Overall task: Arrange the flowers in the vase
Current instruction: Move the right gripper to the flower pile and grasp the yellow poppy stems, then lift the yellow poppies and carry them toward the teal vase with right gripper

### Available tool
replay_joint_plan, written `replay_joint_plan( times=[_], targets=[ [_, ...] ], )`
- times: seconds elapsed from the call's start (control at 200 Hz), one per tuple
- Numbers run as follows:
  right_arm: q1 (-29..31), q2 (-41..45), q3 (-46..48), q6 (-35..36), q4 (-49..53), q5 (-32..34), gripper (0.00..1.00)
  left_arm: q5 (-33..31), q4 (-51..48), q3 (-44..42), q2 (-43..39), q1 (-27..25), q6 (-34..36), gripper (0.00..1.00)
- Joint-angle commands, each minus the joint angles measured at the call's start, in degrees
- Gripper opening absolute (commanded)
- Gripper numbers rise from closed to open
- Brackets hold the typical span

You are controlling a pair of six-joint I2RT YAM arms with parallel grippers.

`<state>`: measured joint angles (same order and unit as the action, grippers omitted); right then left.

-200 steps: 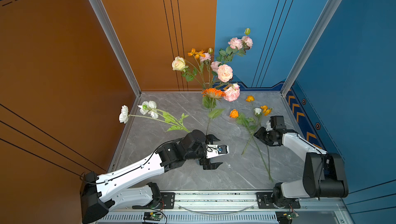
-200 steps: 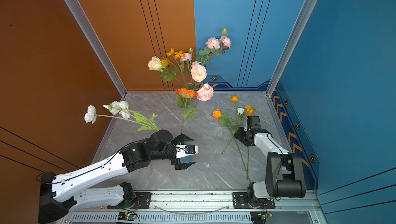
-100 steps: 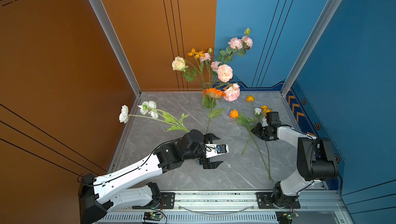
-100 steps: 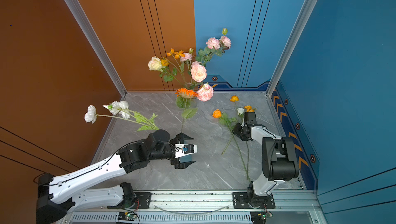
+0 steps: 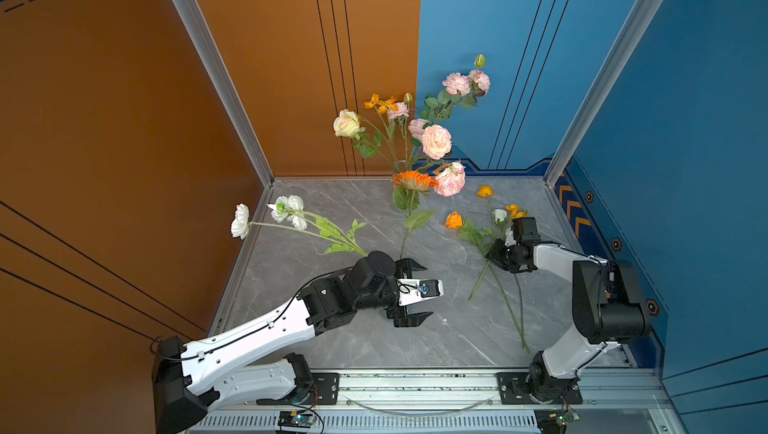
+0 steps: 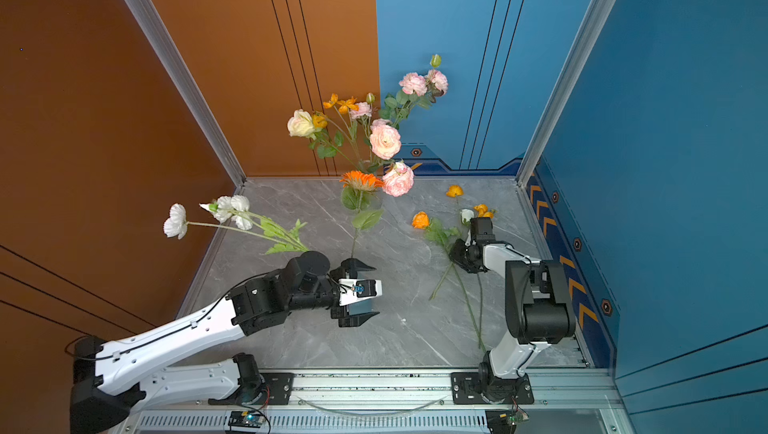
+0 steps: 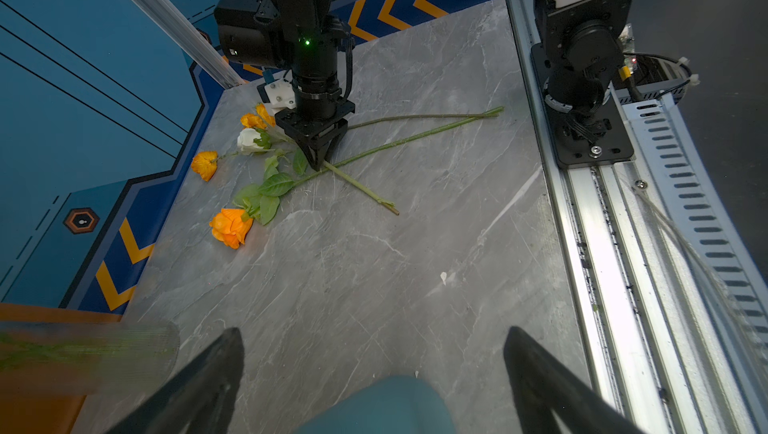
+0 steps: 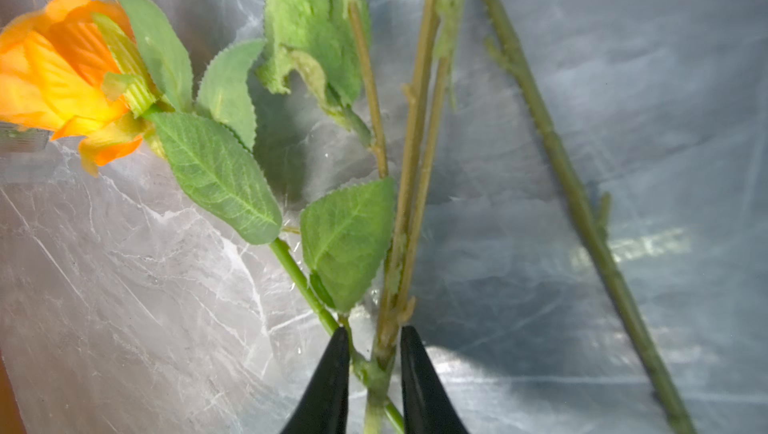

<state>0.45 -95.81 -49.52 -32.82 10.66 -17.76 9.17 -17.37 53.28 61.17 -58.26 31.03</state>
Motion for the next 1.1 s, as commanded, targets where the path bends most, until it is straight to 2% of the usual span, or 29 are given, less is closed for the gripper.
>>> replay_joint_plan(
  times=[0.0,0.24,0.3,0.586,0.841,0.931,1.096],
  targets=[
    [0.26,-0.41,-1.21,0.85,-0.64,1.58,0.19,-0.45,-0.09,-0.72,-0.96,-0.01,-0.41,0.98],
    [0.08,1.02,-0.86,1.35,-0.39,1.21,0.06,-0.38,-0.21,-0.65,-1.13,-0.08,-0.44,0.98],
    [-0.01,1.67,-0.68,1.53,-0.30,0.94,0.00,-0.41,-0.22,-0.65,-1.25,-0.06,-0.42,0.98],
    [-0.18,10.22,1.18,2.45,3.58,1.29,0.00,-0.29,-0.47,-0.54,-1.22,-0.13,-0.48,0.98],
    [-0.77,17.62,-0.82,8.27,20.04,8.56,0.00,0.77,-0.42,-0.43,-1.49,-0.21,-0.76,0.98],
    [-0.89,22.22,-0.62,10.05,20.48,8.61,0.00,0.99,-0.41,-0.43,-1.49,-0.27,-0.71,0.98],
    [-1.24,31.24,-0.59,7.97,19.78,9.45,0.00,1.67,-0.54,-0.29,-2.03,-0.23,-0.82,0.98]
  ],
)
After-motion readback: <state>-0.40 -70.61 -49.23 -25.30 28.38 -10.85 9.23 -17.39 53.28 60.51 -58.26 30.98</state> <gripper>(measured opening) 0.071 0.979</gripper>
